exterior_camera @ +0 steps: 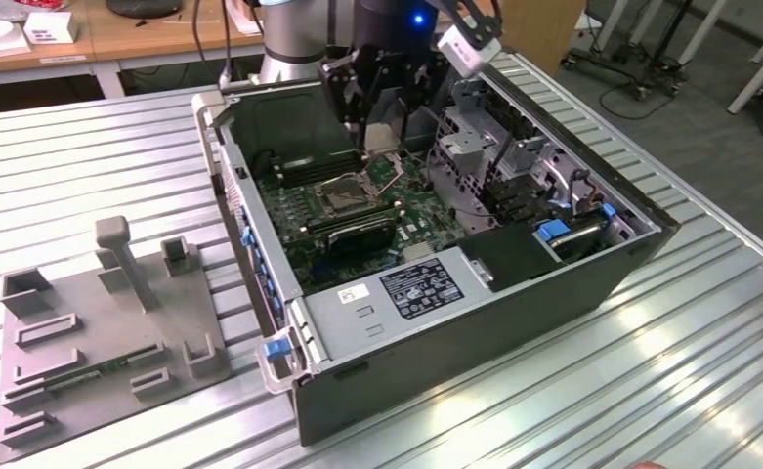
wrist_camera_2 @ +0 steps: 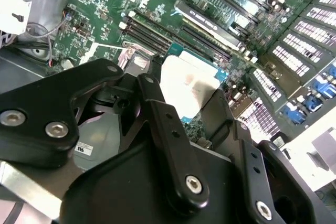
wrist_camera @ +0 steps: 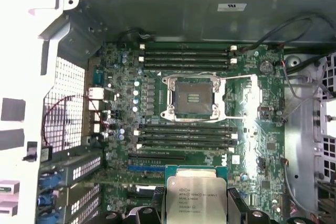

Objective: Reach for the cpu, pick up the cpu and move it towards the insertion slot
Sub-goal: 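Pick up the cpu and move it towards the insertion slot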

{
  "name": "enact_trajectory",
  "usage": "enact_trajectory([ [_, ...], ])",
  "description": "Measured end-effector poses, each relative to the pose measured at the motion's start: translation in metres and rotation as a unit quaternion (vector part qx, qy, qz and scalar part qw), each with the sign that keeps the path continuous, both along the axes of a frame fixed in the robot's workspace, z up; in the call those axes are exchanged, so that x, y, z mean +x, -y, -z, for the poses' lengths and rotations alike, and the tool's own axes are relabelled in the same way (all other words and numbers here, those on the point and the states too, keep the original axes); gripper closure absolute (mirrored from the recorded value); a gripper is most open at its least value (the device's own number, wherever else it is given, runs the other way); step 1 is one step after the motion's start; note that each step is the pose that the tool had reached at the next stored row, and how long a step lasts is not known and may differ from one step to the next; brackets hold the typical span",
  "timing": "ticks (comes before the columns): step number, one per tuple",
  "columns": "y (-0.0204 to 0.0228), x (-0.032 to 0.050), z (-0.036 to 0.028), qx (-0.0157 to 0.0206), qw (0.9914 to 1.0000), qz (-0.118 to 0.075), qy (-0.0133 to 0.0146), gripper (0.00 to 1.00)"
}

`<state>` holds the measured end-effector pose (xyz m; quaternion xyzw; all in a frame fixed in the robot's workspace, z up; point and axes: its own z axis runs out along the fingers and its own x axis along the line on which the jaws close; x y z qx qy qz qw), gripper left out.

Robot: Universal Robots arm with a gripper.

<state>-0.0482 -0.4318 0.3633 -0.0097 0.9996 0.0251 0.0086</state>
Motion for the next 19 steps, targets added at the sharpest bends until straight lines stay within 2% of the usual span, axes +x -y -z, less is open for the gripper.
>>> enact_trajectory([
  [5,-0.0118,-0.0030,0.0014,0.0000,1.00000,0.000,0.0000,0.46],
  [19,-0.0574,-0.0040,0.0055,-0.0001,1.00000,0.000,0.0000,0.46],
])
